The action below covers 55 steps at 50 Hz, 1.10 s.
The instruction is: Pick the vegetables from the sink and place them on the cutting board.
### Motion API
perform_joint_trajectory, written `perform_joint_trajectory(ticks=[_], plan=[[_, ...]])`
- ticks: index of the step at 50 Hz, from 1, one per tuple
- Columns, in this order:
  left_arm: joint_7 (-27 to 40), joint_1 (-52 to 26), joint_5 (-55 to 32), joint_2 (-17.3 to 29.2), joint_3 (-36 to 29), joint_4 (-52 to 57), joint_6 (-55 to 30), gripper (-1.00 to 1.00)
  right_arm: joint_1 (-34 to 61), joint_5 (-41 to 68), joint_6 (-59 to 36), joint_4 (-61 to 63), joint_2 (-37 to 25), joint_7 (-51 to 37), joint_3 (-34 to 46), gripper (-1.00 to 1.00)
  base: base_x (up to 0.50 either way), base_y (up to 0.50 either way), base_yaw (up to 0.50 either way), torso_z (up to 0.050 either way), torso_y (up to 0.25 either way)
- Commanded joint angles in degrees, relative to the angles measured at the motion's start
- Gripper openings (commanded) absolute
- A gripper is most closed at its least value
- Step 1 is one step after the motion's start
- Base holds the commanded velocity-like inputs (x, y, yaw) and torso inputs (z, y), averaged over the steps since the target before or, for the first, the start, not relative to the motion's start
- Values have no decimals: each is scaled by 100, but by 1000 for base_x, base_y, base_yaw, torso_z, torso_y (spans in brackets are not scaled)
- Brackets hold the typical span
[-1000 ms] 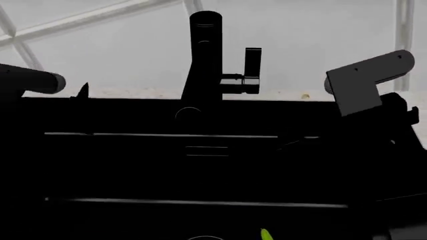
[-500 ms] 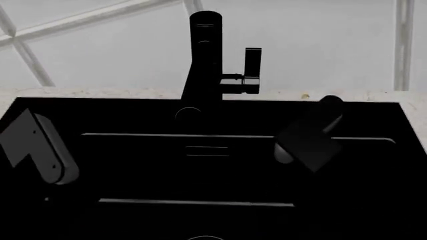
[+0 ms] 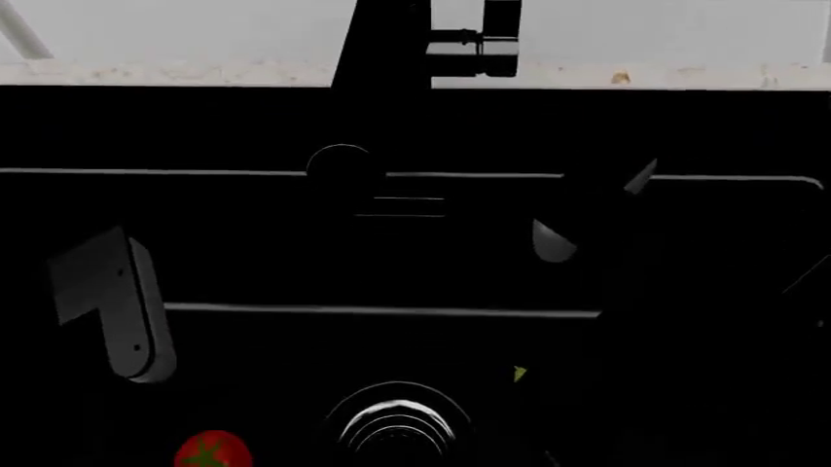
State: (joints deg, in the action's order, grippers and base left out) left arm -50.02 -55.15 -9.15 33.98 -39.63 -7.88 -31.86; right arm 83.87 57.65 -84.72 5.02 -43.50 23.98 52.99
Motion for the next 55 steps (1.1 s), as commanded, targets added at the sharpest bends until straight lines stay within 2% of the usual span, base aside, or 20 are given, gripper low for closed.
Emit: perform_joint_trajectory(ticks=[1, 4, 5, 9, 11, 16, 20, 28, 34, 43, 55], plan=[[-141, -108, 102, 41, -182, 16, 11, 100, 360, 65, -50, -51, 3, 55, 151, 100, 17, 0, 0, -16, -250], [-110, -163, 114, -22, -194, -38, -112, 100, 409, 68, -34, -95, 15, 61, 183, 100, 17, 0, 2, -9, -148], [-309, -180, 86, 74, -297, 155, -225, 100, 441, 75, -54, -126, 26, 55, 187, 100, 19, 0, 3, 0, 0], [-299, -155, 156, 236, -304, 499, -16, 100, 501, 106, -16, -130, 29, 7, 159, 100, 19, 0, 2, 0, 0], [-264, -210, 78, 217, -269, 726, -554, 100, 445, 142, 2, -109, 15, -45, 146, 100, 19, 0, 1, 0, 0], [-592, -178, -305, 470, -180, 1412, -1045, 100, 476, 113, 58, -181, 39, -10, 242, 100, 19, 0, 2, 0, 0], [-799, -161, -379, 679, -404, 1832, -1644, 100, 570, 104, 42, -215, 61, 29, 318, 100, 19, 0, 2, 0, 0], [-1059, -164, -425, 969, -640, 2474, -1930, 100, 586, 96, 107, -249, 82, 37, 419, 100, 19, 0, 1, 0, 0], [-1070, -128, -392, 934, -740, 2443, -1853, 100, 559, 149, 106, -232, 55, -27, 430, 100, 19, 0, 2, 0, 0], [-880, -184, -118, 656, -946, 1878, -1737, 100, 447, 316, 117, -154, 21, -191, 354, 100, 20, 0, 2, 0, 0], [-694, -87, 177, 523, -1211, 1322, -1405, 100, 399, 390, 197, -139, 27, -249, 408, 100, 20, 0, 3, 0, 0]])
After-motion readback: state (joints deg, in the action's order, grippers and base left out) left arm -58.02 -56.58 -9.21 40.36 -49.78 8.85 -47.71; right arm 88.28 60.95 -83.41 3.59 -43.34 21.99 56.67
